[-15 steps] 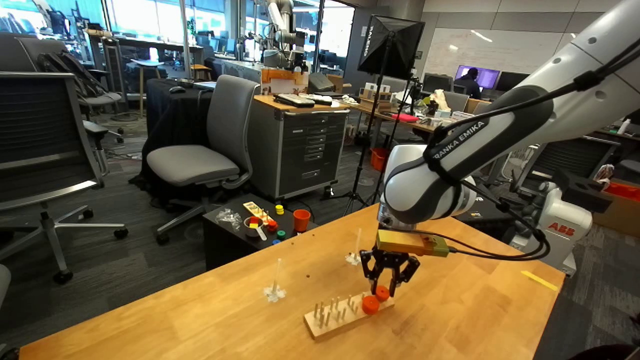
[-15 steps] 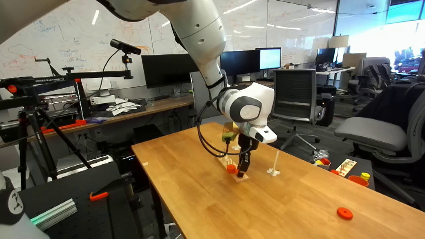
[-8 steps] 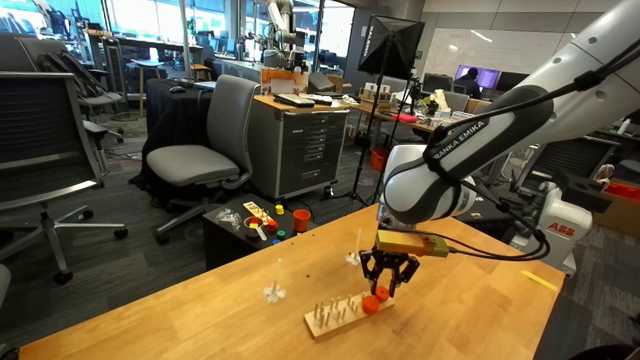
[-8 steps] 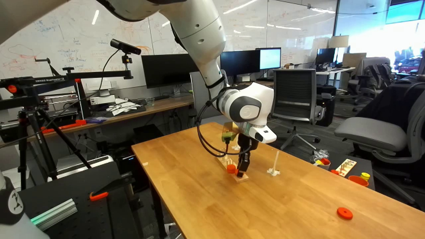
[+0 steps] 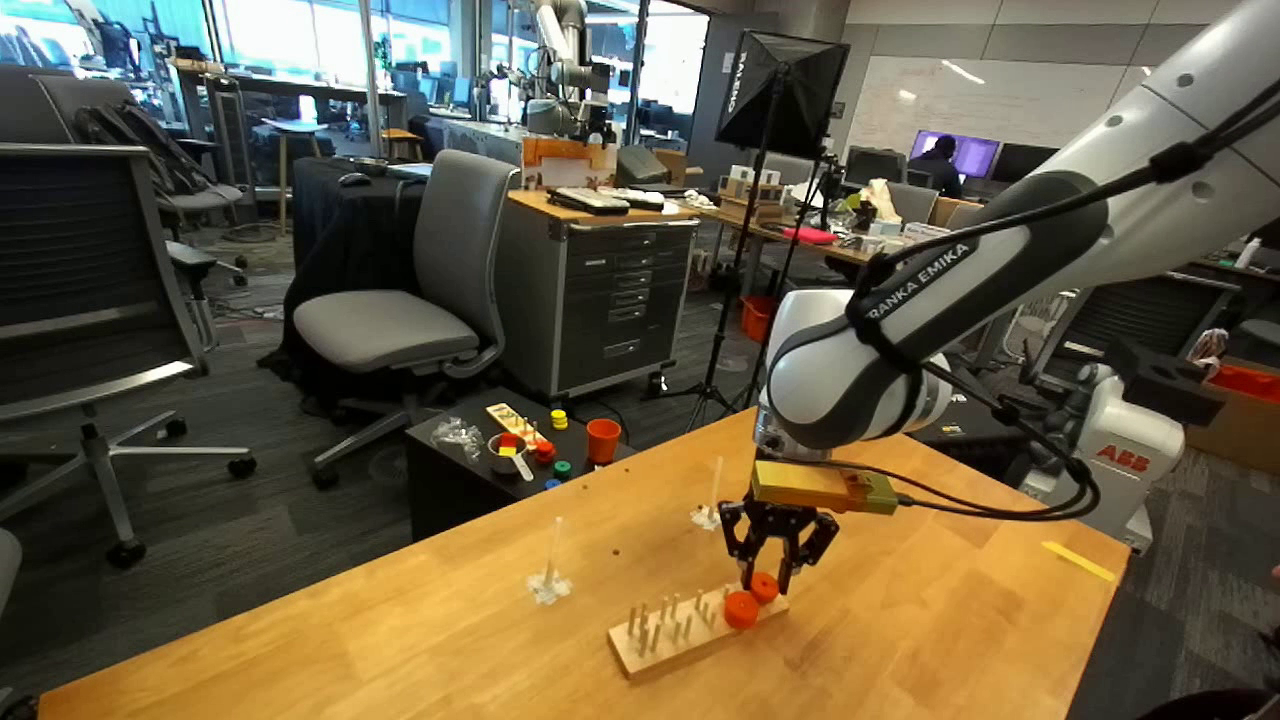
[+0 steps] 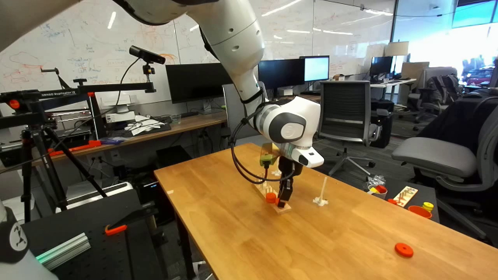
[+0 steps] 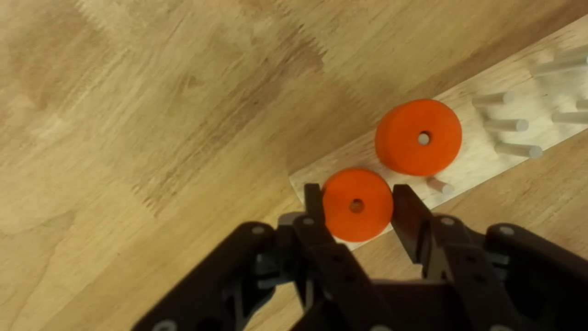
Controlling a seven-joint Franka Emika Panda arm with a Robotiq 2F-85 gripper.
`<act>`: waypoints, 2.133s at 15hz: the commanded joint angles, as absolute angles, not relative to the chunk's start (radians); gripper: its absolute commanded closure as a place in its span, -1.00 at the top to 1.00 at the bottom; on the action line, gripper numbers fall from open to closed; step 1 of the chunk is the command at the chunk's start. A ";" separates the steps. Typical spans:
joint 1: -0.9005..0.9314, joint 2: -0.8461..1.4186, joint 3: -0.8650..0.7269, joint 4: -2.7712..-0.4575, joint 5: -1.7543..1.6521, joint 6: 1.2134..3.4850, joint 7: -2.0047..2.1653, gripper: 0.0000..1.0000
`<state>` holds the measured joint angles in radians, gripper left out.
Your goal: Attach the orange discs to the rods on the wooden rack
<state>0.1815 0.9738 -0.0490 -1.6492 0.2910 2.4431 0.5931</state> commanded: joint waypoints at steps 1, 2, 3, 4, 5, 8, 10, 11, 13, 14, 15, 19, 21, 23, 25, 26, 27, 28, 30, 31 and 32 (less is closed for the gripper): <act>0.192 1.008 -0.045 -1.624 0.268 2.442 0.608 -0.65; 0.193 1.008 -0.046 -1.624 0.266 2.442 0.608 -0.65; 0.194 1.008 -0.046 -1.624 0.263 2.442 0.608 -0.65; 0.195 1.007 -0.045 -1.625 0.262 2.443 0.608 -0.65; 0.197 1.007 -0.045 -1.626 0.261 2.444 0.608 -0.65; 0.202 1.007 -0.045 -1.625 0.260 2.444 0.609 -0.65; 0.203 1.008 -0.046 -1.623 0.260 2.444 0.609 -0.65; 0.203 1.009 -0.046 -1.623 0.260 2.444 0.609 -0.65; 0.202 1.011 -0.048 -1.619 0.259 2.444 0.608 -0.65; 0.201 1.013 -0.049 -1.617 0.259 2.445 0.608 -0.65; 0.201 1.014 -0.050 -1.616 0.258 2.447 0.608 -0.65; 0.204 1.018 -0.052 -1.608 0.255 2.454 0.609 -0.65; 0.205 1.021 -0.053 -1.604 0.255 2.454 0.609 -0.65; 0.205 1.023 -0.053 -1.601 0.255 2.455 0.609 -0.65; 0.203 1.026 -0.053 -1.598 0.255 2.455 0.609 -0.65; 0.203 1.026 -0.054 -1.596 0.255 2.455 0.609 -0.65; 0.202 1.027 -0.055 -1.593 0.255 2.455 0.609 -0.65; 0.202 1.028 -0.056 -1.591 0.254 2.457 0.610 -0.65; 0.202 1.031 -0.058 -1.586 0.254 2.459 0.611 -0.65; 0.201 1.032 -0.059 -1.584 0.254 2.460 0.611 -0.65; 0.202 1.034 -0.061 -1.581 0.253 2.462 0.611 -0.65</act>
<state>0.1972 0.9866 -0.0509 -1.6229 0.2796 2.4431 0.5938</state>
